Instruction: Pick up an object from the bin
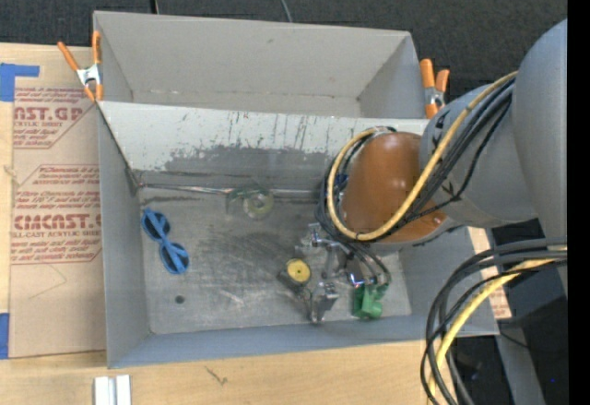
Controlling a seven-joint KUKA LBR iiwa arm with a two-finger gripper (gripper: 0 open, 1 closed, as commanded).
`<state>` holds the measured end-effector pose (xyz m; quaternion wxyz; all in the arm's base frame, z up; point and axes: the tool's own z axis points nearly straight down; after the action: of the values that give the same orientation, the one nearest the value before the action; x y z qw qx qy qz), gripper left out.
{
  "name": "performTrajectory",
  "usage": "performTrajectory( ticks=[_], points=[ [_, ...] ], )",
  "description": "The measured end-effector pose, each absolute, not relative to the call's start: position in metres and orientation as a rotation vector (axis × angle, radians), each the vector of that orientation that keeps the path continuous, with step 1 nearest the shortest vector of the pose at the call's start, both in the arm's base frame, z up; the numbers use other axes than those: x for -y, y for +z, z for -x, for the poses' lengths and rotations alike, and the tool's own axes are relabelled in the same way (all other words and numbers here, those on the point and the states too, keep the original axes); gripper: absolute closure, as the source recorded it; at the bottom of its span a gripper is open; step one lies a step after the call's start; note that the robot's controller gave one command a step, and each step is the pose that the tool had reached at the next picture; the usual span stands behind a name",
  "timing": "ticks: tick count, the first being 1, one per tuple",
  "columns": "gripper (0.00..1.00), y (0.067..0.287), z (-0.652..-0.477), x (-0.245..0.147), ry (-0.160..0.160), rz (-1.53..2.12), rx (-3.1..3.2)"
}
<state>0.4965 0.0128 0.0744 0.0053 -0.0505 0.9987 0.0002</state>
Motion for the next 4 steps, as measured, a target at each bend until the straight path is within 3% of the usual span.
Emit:
performTrajectory(
  ticks=[1,2,3,4],
  points=[
    [1.00,0.075,-0.495,-0.013,0.000,0.158,-3.138],
    [1.00,0.139,-0.482,-0.021,0.002,-0.015,-3.137],
    [0.00,0.136,-0.481,-0.020,0.001,-0.014,-3.141],
    [0.00,0.076,-0.526,-0.059,-0.001,0.588,-3.079]
  ],
)
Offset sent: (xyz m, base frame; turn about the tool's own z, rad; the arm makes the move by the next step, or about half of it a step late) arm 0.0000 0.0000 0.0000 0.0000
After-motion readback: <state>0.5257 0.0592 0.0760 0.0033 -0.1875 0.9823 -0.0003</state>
